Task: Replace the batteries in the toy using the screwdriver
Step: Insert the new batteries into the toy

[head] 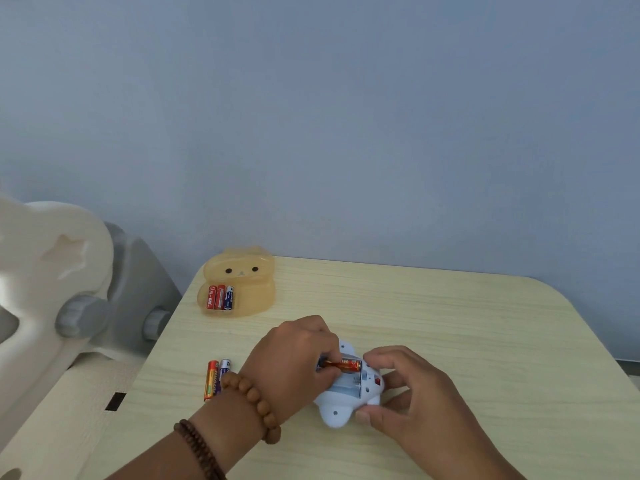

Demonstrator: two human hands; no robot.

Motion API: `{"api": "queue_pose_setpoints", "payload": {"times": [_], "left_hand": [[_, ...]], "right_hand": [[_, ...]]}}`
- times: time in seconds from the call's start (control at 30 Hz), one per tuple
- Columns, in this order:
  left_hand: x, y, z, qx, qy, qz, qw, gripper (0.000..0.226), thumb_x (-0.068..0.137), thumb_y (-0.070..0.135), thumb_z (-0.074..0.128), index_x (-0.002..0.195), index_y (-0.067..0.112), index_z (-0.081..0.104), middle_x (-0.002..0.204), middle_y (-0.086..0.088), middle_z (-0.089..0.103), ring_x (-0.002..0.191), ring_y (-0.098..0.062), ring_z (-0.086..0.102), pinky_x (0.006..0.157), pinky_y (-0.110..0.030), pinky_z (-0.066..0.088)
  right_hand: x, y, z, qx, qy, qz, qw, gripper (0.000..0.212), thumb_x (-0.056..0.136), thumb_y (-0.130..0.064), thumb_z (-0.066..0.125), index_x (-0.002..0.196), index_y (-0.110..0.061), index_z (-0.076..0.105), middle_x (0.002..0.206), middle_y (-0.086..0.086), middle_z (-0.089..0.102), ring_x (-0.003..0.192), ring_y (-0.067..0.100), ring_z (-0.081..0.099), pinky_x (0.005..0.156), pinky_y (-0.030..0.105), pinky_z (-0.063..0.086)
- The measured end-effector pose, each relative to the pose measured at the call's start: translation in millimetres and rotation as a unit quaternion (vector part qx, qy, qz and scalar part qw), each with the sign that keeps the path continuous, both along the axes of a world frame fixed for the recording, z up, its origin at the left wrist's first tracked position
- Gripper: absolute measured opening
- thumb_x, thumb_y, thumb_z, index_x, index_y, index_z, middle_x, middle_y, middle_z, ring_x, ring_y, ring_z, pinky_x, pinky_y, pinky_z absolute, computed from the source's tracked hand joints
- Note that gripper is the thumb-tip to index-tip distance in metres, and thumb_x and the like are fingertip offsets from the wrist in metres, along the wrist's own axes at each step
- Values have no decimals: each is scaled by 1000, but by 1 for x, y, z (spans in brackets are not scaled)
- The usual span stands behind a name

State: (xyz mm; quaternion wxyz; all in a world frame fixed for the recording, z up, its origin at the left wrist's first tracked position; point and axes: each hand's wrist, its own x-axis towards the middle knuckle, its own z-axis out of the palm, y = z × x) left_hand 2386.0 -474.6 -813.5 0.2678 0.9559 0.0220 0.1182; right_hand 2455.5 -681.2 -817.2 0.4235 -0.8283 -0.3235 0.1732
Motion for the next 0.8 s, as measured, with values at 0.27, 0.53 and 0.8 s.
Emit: {"api": "queue_pose_setpoints", "payload": {"times": [0.27,0.53,0.8], "left_hand": [[1,-9,-2,53,-36,-3,998,6,74,27,66,75,23,69,85,11,62,67,-11,61,55,-33,55],[-8,-13,7,-28,-13,8,1000,31,78,39,70,106,33,60,97,16,62,88,-2,58,73,-26,54],[-23,-5,11,-98,116,-41,988,94,54,64,85,135,39,45,122,27,47,111,12,45,92,-6,38]], "right_hand": [[5,19,23,-4,173,-105,979,22,83,-42,77,87,-22,69,86,-1,77,71,14,75,65,31,64],[10,23,16,-10,199,-137,970,18,74,-27,86,81,-20,71,86,2,76,67,21,73,63,39,61],[-2,22,17,25,130,-116,984,12,75,-24,85,76,-24,74,72,4,77,55,23,71,58,39,58]]}}
